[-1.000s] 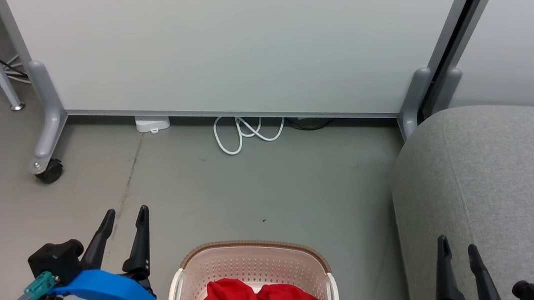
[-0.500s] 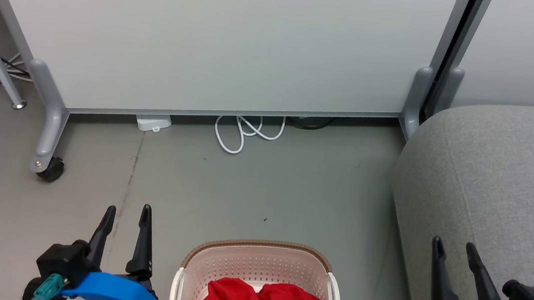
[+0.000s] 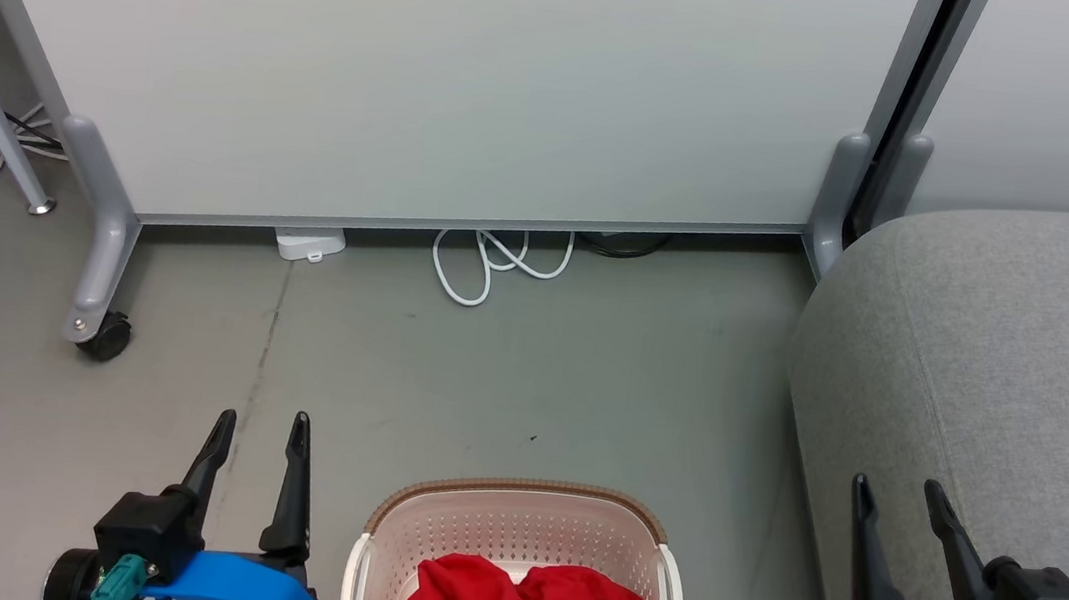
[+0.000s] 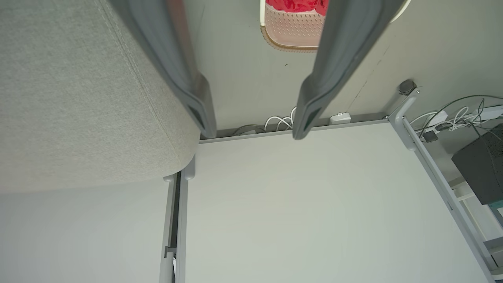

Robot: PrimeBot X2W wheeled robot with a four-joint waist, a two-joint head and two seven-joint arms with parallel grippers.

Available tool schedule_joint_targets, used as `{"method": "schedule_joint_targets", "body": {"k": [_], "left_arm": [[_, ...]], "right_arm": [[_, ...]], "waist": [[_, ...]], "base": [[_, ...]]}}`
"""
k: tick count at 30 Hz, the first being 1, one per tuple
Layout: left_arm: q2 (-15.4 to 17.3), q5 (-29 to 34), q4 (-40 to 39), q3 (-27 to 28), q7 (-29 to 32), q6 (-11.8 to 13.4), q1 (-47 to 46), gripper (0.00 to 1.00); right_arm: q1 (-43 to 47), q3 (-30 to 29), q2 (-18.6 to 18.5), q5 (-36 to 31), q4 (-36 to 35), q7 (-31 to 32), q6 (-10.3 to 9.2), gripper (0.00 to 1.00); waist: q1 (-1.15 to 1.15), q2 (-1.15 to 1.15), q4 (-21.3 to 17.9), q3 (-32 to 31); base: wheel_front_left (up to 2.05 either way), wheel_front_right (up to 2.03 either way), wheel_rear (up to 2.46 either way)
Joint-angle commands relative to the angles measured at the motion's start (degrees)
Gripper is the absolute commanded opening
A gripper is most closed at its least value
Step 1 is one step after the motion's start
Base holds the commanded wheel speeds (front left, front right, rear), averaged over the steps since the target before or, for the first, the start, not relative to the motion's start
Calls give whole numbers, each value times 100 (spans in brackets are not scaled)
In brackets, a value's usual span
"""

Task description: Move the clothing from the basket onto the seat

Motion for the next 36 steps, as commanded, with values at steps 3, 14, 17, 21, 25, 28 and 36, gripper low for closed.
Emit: {"method": "schedule_joint_targets", "body": {"k": [3,14,17,21,25,28,36], "left_arm": [[-2,160,23,15,-70,31,-28,100],[-23,368,109,30,-179,69,-26,100],[-25,448,124,22,-210,70,-20,100],[-28,345,158,64,-206,63,6,100],[-30,324,183,76,-206,59,22,100],[-30,301,191,86,-206,49,24,100],[-32,338,267,77,-205,32,28,100]], "right_arm": [[-80,26,-36,-217,3,-63,12,100],[-79,24,-39,-609,63,-158,13,100],[-64,33,-39,-683,77,-189,14,100],[-46,46,-39,-609,96,-192,14,100],[-35,45,-38,-597,100,-199,13,100],[-30,49,-38,-589,97,-194,13,100],[-86,144,-38,-557,74,-176,13,100]], "waist": [[0,0,-9,-4],[0,0,-28,-30],[0,0,-30,-38],[0,0,-41,-56],[0,0,-50,-61],[0,0,-57,-58],[0,0,-176,30]], "base": [[0,0,0],[0,0,0],[0,0,0],[0,0,0],[0,0,0],[0,0,0],[0,0,0]]}}
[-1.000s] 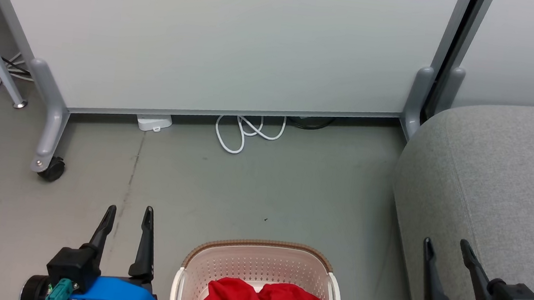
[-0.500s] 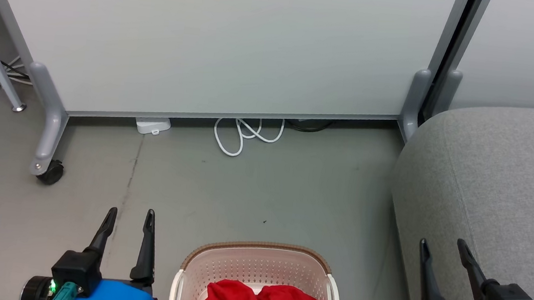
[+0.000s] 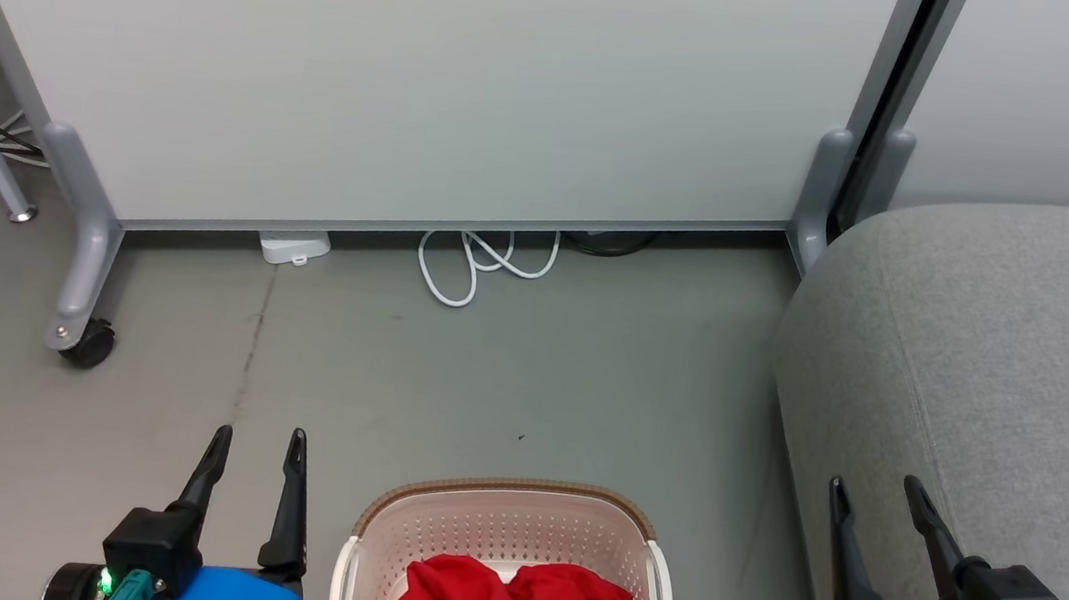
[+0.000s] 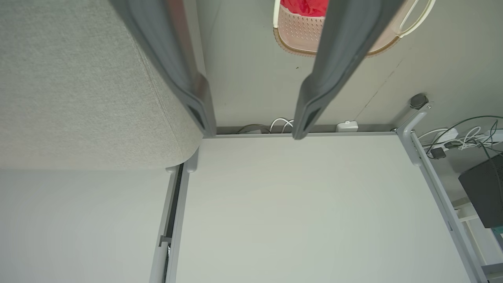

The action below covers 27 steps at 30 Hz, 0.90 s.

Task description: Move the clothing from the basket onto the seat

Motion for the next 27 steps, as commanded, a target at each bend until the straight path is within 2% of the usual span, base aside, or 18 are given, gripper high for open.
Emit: {"method": "schedule_joint_targets", "body": {"k": [1,9,19,27], "left_arm": [[-3,29,73,-5,-22,0,-20,100],[-2,19,737,-133,-21,-110,-332,100],[32,-170,2289,-213,-2,-293,-1124,100],[186,-344,3489,-240,467,-370,-2139,100]], "right_arm": [[-81,47,-31,45,-24,-5,11,100],[-264,189,-28,2,-144,3,7,100],[-712,731,-24,129,-283,-57,7,100],[-1121,1167,-19,362,-407,-121,7,100]], "waist": [[0,0,-98,94],[0,0,-584,597],[0,0,-1467,1593],[0,0,-1975,2545]], "base": [[0,0,0],[0,0,0],[0,0,0],[0,0,0]]}}
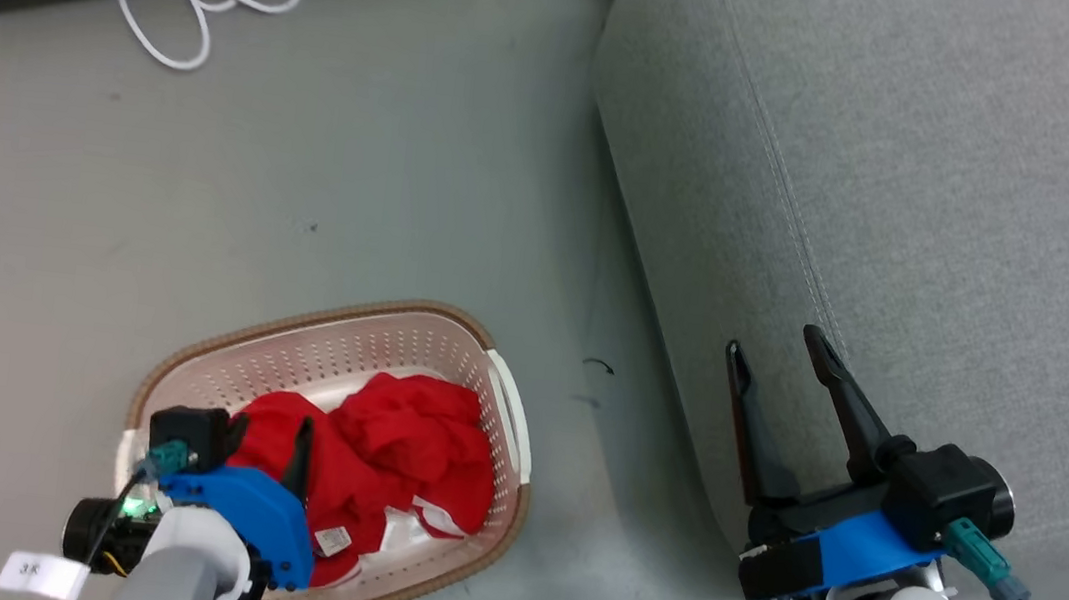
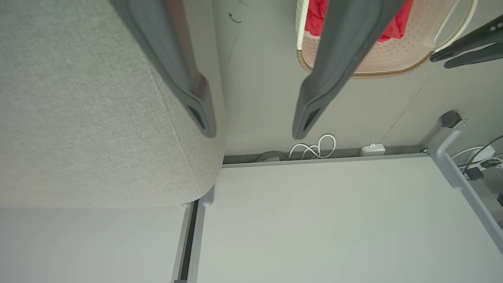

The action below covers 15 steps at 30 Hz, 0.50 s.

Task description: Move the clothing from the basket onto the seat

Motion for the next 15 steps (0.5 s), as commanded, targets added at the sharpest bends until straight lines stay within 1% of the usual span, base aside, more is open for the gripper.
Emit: {"method": "schedule_joint_targets", "body": {"k": [1,5,8,15], "left_arm": [[56,-42,127,-15,92,-25,-204,100],[168,-74,611,-16,485,-33,-635,100],[226,-147,881,31,700,45,-917,100],[404,-227,1371,126,1202,428,-1385,100]], "right_arm": [[-123,43,-8,61,-28,-37,3,100],[-292,275,-6,185,-78,-48,3,100],[-359,397,-4,285,-180,-46,3,100],[-418,563,-6,527,-378,-48,3,100]], "waist": [[-1,0,-374,528],[-1,0,-577,899],[-1,0,-692,1133],[-1,0,-934,1584]], "base": [[0,0,0],[0,0,0],[0,0,0],[0,0,0]]}}
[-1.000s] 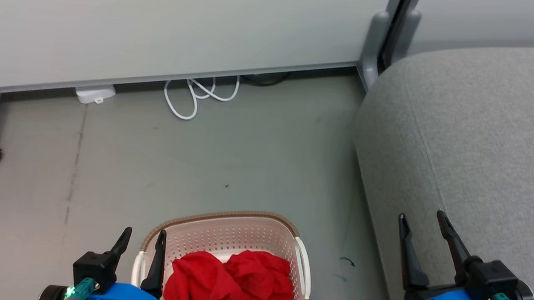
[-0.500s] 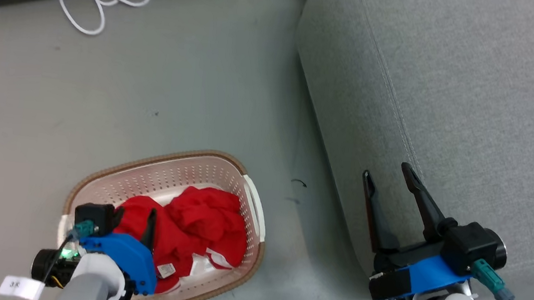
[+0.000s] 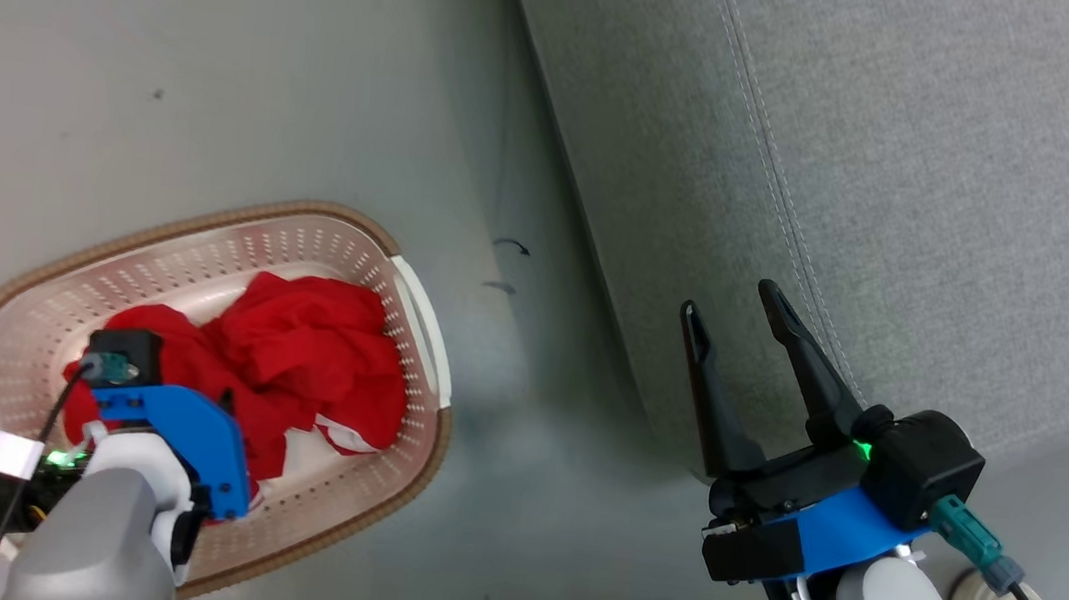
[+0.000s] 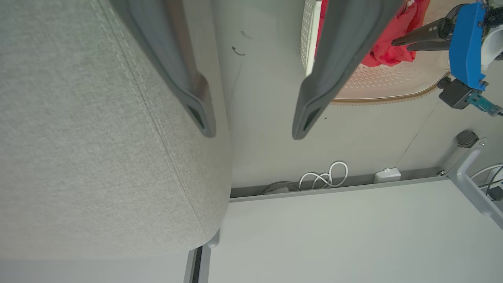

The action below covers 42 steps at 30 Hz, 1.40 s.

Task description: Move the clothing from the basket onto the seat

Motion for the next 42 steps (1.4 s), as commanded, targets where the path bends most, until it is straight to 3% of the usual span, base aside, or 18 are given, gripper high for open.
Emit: {"method": "schedule_joint_targets", "body": {"k": [1,8,20,21,22,23,25,42], "left_arm": [[82,8,64,7,65,84,-149,100],[227,-31,252,12,257,332,-377,100],[147,37,444,-167,820,696,-644,100],[139,45,446,-186,832,695,-659,96],[132,52,450,-204,832,690,-668,56],[127,58,456,-228,840,684,-674,44],[123,66,464,-261,839,671,-689,0],[99,-127,504,-313,729,523,-703,0]], "right_arm": [[-98,36,0,44,-43,-30,3,100],[-136,185,0,178,-164,-29,3,100],[-56,186,-1,262,-299,-28,3,100],[-47,168,-1,265,-307,-27,3,100],[-42,156,-1,267,-314,-27,3,100],[-42,144,-1,267,-320,-27,3,100],[-57,130,-1,270,-323,-27,3,100],[-282,243,-1,249,-191,-28,3,100]], "waist": [[-1,0,-192,229],[-1,0,-324,525],[-1,0,-261,800],[-1,0,-251,819],[-1,0,-244,832],[-1,0,-238,843],[-1,0,-227,861],[-1,0,-98,730]], "base": [[0,0,0],[0,0,0],[0,0,0],[0,0,0],[0,0,0],[0,0,0],[0,0,0],[0,0,0]]}}
